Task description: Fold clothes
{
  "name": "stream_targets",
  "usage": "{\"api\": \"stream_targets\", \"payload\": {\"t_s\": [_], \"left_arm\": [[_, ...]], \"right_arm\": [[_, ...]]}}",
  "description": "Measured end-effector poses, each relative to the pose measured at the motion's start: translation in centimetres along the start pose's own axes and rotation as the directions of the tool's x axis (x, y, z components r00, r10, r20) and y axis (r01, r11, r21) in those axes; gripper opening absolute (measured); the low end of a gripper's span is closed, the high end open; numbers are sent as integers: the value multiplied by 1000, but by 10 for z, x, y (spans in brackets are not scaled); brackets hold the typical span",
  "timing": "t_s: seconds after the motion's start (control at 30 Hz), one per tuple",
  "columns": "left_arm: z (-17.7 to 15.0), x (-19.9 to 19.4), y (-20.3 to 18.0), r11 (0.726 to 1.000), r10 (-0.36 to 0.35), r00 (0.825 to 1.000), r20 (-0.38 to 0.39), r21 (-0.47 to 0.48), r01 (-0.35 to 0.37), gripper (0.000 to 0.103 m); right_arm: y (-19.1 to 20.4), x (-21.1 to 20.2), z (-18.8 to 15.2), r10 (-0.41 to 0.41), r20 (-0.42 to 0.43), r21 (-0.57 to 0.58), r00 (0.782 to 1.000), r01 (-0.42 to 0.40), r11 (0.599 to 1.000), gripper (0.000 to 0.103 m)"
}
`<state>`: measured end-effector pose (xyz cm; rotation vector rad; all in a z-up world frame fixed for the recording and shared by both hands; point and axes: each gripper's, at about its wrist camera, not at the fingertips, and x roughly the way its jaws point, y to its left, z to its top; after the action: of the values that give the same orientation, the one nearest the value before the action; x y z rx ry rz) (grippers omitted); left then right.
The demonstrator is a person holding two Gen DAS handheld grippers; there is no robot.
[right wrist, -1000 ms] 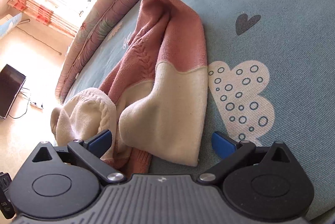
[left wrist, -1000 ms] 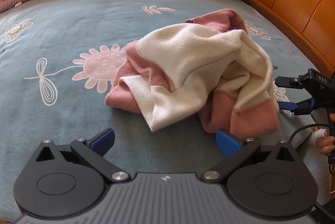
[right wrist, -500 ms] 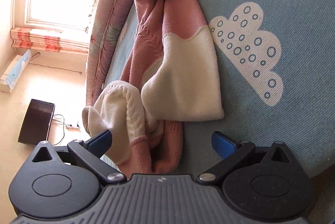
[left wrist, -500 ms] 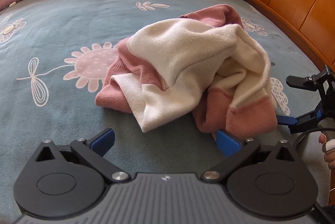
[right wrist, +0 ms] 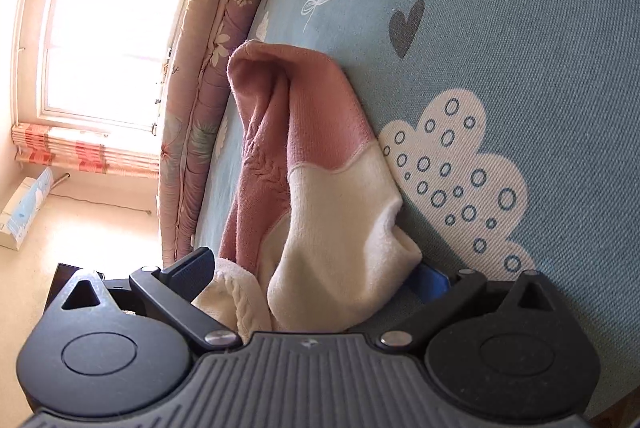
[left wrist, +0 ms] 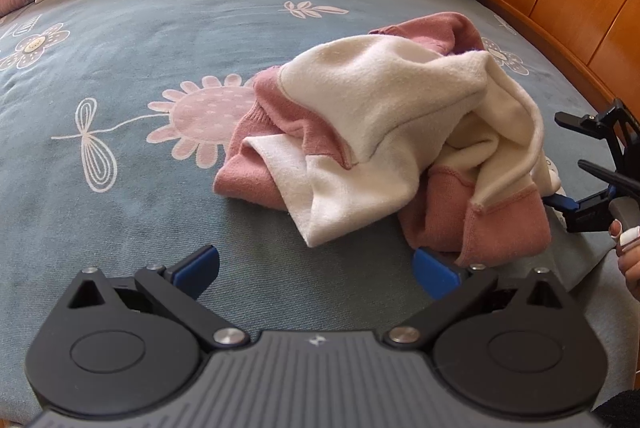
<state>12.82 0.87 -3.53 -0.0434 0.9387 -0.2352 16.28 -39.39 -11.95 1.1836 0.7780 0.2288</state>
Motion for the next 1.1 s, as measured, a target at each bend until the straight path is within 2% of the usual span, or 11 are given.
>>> {"api": "stream_targets", "payload": {"t_s": [0.13,0.3,0.37,0.5,0.57,0.67,0.73,0.83,0.9,1.03,1.1], "left_arm": [[9,2,8,1000,8,1000,25,5,-8,102],[29,11,16,1000,26,999,43,15,-27,102],[34,21,10,998,-17,999,39,61,14,102],[47,52,5,995,-1,1000,30,103,-3,103],[61,64,12,989,80,995,64,119,-87,103],[87,72,38,977,207,975,80,44,-211,102],[94,65,51,981,195,978,77,-8,-195,102],[85,49,60,998,59,995,75,-37,-56,102],[76,43,64,998,-20,998,56,-62,24,102],[58,30,69,976,-171,984,48,-125,176,102],[55,25,69,965,-225,973,56,-125,231,102]], "right_arm": [[6,1,-5,-48,-25,-101,999,46,994,103],[8,-3,-6,-70,-44,-134,997,64,989,103],[12,-7,-7,-92,-48,-160,995,84,984,103],[29,-17,-9,-157,-31,-263,987,144,954,103],[40,-23,-10,-178,-16,-313,984,165,935,103],[60,-30,-16,-225,24,-428,974,213,878,103],[76,-31,-22,-253,49,-514,966,242,823,103],[106,-24,-35,-278,71,-659,958,254,708,103],[132,-11,-47,-297,85,-765,951,253,592,103],[178,21,-86,-307,141,-921,941,239,308,103],[188,35,-103,-304,128,-952,944,203,229,103]]}}
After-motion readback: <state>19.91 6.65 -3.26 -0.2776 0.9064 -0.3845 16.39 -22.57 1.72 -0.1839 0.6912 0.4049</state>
